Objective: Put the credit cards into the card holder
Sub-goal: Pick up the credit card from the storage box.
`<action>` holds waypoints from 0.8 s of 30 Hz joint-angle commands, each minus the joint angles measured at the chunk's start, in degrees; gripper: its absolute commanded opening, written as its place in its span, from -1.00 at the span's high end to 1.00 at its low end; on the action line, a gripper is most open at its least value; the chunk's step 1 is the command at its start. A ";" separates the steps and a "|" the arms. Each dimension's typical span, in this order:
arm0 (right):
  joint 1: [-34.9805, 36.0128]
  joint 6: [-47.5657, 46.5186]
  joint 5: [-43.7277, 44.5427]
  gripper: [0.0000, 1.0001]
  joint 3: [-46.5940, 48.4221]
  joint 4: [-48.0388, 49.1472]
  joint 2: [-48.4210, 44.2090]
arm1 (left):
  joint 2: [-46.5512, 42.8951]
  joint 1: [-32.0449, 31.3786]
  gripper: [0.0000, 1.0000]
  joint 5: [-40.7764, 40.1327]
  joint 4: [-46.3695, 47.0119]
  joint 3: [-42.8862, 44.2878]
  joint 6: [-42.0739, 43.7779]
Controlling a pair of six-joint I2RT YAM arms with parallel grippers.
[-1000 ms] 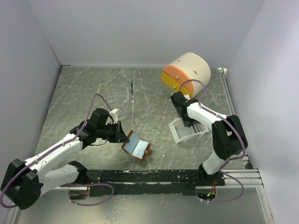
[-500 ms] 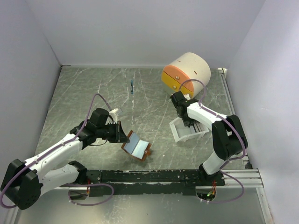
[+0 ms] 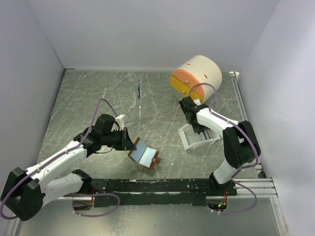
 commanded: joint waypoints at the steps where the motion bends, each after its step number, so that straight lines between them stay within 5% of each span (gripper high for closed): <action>1: 0.08 1.89 4.58 0.10 0.04 -0.46 0.57 | -0.98 -0.33 0.86 0.74 0.80 1.02 0.53; 24: 0.09 0.87 1.72 0.56 -0.60 0.36 -2.90 | -1.11 -0.41 0.86 0.61 0.93 0.93 0.42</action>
